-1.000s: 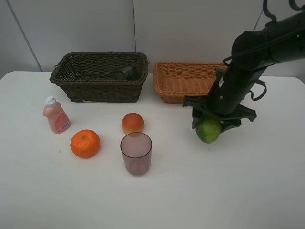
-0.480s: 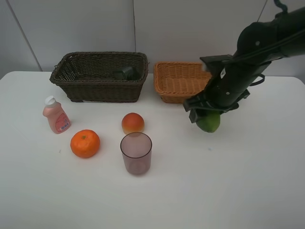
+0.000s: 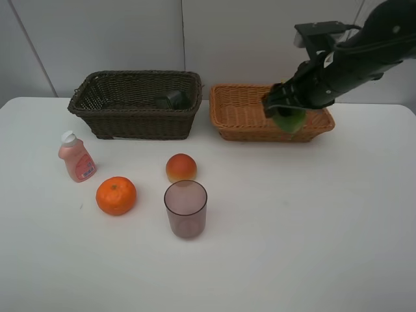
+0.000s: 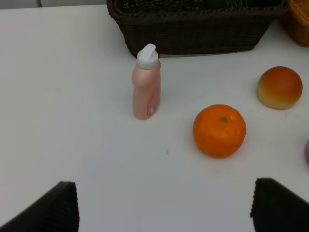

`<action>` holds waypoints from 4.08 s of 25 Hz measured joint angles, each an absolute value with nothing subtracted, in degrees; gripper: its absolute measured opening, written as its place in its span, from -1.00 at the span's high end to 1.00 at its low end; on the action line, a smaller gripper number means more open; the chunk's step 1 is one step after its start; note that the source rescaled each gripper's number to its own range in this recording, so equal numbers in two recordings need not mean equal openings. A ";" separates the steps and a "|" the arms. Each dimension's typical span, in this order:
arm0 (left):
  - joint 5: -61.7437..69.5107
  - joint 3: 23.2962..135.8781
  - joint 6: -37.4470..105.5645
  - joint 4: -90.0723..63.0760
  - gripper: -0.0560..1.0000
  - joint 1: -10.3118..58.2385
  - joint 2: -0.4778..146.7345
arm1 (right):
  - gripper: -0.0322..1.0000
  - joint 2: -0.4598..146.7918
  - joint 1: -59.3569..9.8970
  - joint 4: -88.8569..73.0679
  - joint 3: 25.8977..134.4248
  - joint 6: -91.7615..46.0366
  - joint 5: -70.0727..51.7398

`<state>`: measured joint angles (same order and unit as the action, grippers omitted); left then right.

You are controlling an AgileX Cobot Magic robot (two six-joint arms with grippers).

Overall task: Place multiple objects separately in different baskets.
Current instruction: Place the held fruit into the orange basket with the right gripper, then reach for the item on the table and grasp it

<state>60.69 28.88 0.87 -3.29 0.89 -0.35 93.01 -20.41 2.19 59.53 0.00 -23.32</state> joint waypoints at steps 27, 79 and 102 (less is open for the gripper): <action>60.69 28.88 0.87 -3.29 -0.87 0.89 -0.35 | -0.05 100.93 -9.77 0.36 65.26 0.57 -9.54; 60.69 28.88 0.87 -3.29 -0.87 0.89 -0.35 | -0.57 124.11 -8.62 0.00 83.17 0.44 -7.03; 60.69 28.88 0.87 -3.29 -0.87 0.89 -0.35 | -0.82 116.06 -9.98 0.31 83.17 0.49 -17.13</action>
